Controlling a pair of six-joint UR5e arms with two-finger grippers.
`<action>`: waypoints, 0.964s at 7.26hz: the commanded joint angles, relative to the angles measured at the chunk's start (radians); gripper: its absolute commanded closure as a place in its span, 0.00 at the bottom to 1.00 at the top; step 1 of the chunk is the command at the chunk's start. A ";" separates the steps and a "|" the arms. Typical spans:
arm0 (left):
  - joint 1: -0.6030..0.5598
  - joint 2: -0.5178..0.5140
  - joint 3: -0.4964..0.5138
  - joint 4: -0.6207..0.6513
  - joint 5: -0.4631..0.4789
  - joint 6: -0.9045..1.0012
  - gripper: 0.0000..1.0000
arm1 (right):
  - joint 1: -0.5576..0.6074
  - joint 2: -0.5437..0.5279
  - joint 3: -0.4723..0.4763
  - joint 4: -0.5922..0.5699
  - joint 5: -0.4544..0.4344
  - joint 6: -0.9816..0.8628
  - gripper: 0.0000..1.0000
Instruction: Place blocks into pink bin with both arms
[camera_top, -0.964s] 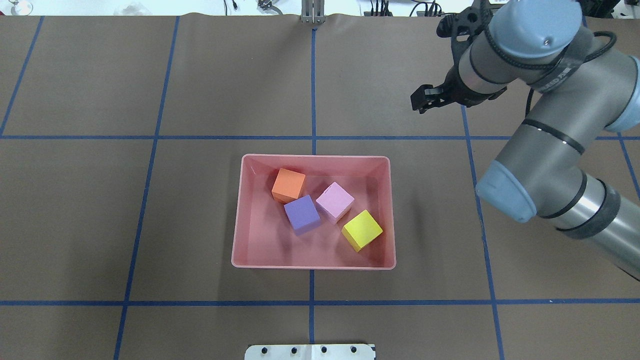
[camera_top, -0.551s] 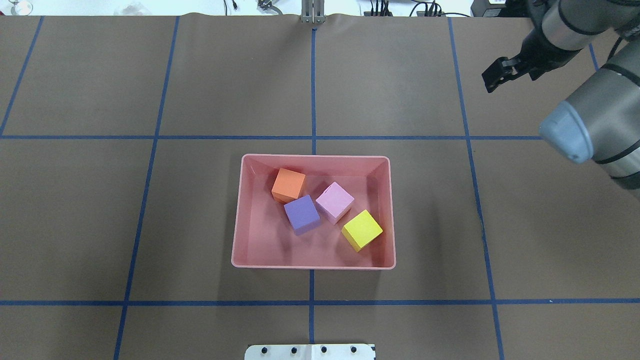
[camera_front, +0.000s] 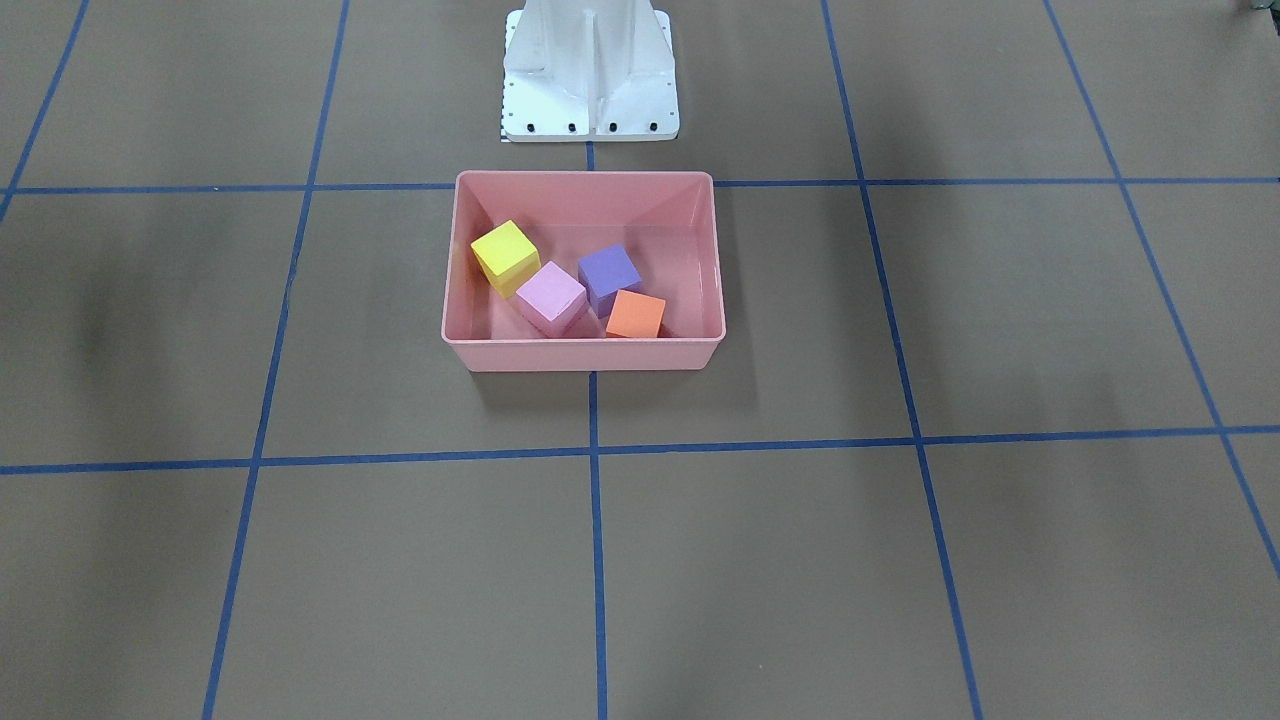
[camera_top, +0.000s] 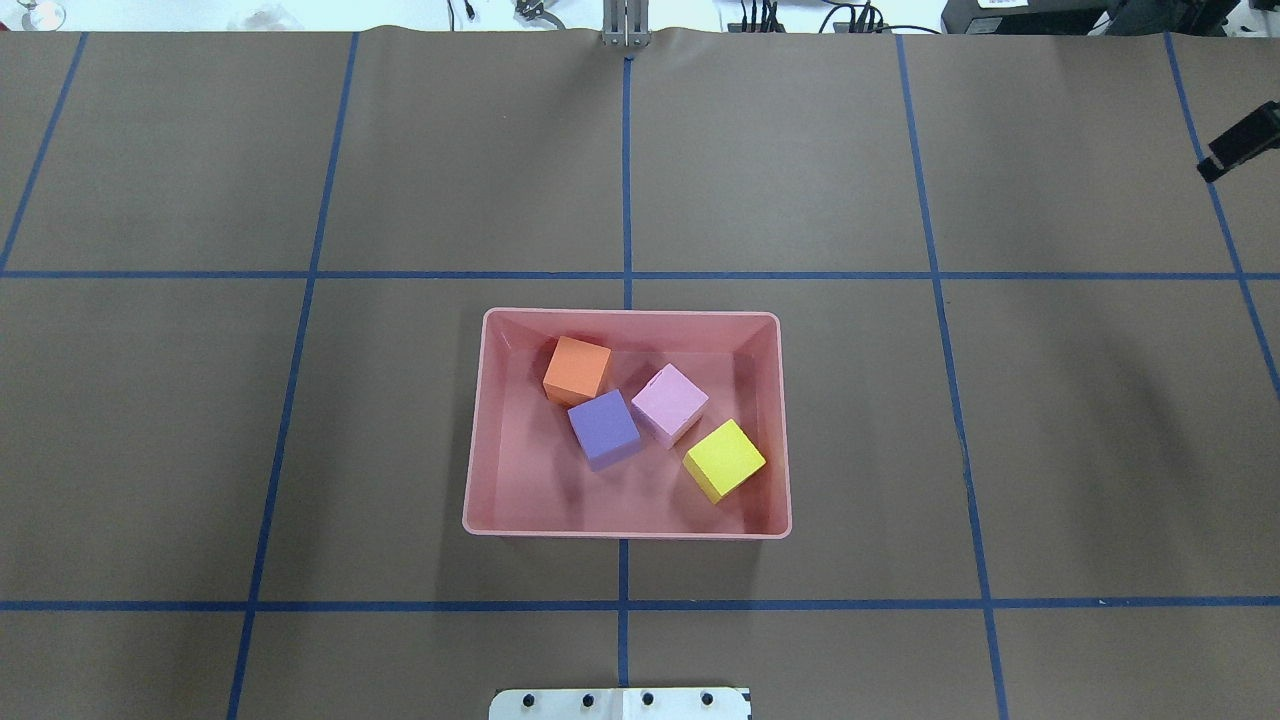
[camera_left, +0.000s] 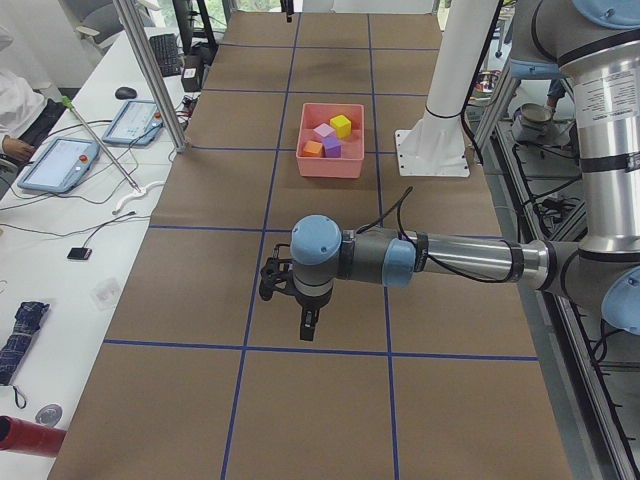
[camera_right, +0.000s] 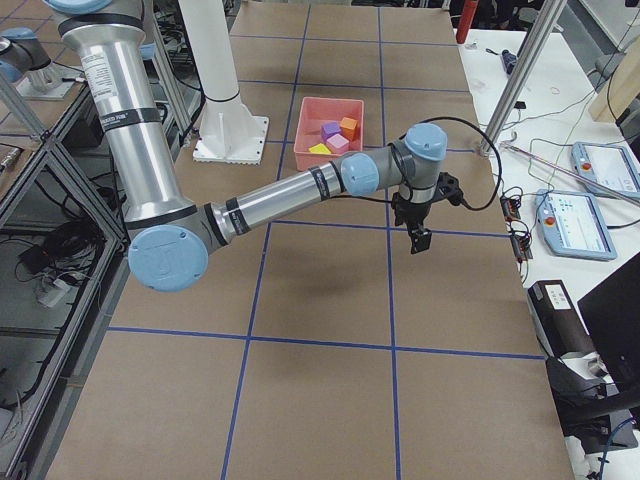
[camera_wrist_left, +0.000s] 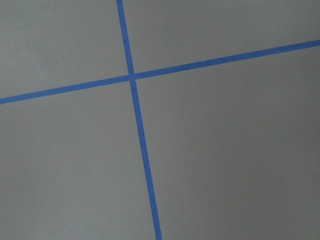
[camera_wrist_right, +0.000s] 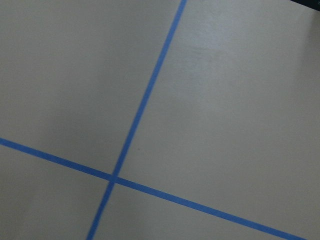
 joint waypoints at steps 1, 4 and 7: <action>-0.040 0.034 0.003 0.004 -0.012 -0.002 0.00 | 0.111 -0.160 -0.007 0.006 0.002 -0.088 0.01; -0.043 0.064 -0.026 0.000 -0.001 0.007 0.00 | 0.206 -0.291 -0.002 0.133 0.022 -0.077 0.01; -0.040 0.064 -0.028 -0.003 -0.006 0.007 0.00 | 0.226 -0.264 0.015 0.107 0.000 -0.068 0.01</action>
